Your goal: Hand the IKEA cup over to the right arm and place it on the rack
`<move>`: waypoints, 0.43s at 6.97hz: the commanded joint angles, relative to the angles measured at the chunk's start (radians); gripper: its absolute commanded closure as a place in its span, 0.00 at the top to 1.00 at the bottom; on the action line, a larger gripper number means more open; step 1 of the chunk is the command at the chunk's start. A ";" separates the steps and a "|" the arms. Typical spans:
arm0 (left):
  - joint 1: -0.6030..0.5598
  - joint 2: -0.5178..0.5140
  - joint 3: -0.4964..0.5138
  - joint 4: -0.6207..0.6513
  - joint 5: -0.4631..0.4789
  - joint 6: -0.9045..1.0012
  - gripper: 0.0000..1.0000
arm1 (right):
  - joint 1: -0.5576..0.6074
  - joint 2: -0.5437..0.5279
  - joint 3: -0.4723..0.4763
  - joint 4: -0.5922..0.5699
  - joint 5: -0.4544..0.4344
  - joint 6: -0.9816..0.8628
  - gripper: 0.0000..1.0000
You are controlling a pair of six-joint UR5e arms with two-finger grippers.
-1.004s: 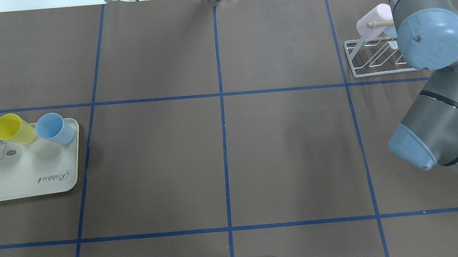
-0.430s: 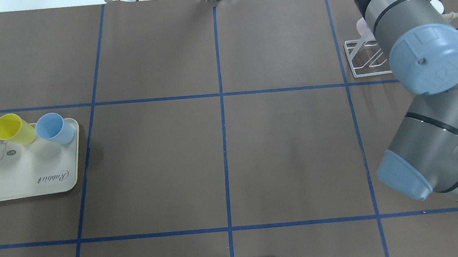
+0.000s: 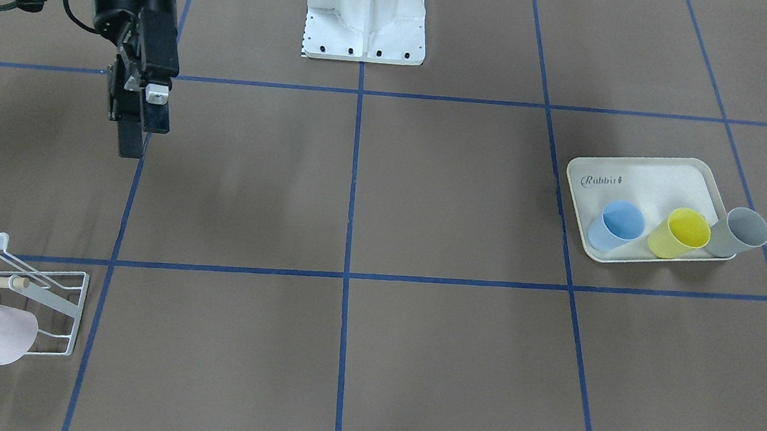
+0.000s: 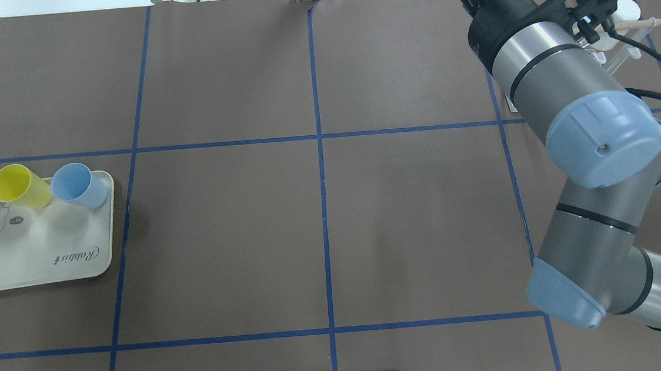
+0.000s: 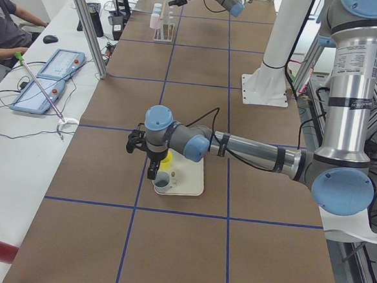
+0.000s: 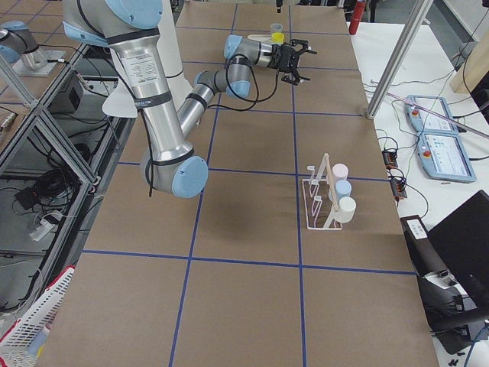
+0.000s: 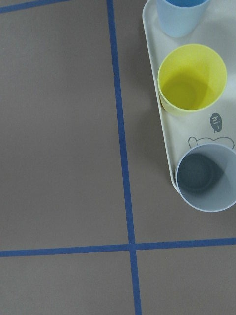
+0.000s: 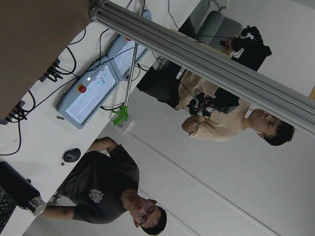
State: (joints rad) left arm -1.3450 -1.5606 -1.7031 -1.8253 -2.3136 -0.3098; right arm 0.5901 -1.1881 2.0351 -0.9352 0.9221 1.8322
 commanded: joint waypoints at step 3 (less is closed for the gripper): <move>0.000 -0.053 0.239 -0.181 -0.001 -0.014 1.00 | -0.062 -0.002 -0.004 0.156 -0.002 0.001 1.00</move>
State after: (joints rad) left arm -1.3465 -1.6038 -1.5414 -1.9291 -2.3136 -0.3136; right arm 0.5367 -1.1902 2.0329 -0.8048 0.9205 1.8331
